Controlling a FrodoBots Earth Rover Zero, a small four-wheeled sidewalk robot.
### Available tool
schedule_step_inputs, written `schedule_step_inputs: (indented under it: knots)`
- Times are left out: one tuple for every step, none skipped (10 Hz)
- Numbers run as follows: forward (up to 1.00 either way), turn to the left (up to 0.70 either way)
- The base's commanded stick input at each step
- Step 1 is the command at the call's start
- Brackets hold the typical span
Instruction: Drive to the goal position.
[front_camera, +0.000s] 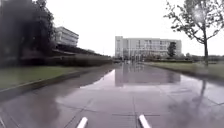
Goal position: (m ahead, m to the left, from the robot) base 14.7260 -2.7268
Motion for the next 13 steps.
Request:
schedule_step_inputs:
  knots:
    - [0.7,0.0]
    - [0.7,0.0]
    - [0.7,0.0]
    - [0.7,0.0]
    - [0.7,0.0]
    - [0.7,0.0]
    - [0.7,0.0]
    - [0.7,0.0]
    - [0.7,0.0]
    - [0.7,0.0]
    - [0.7,0.0]
    - [0.7,0.0]
    - [0.7,0.0]
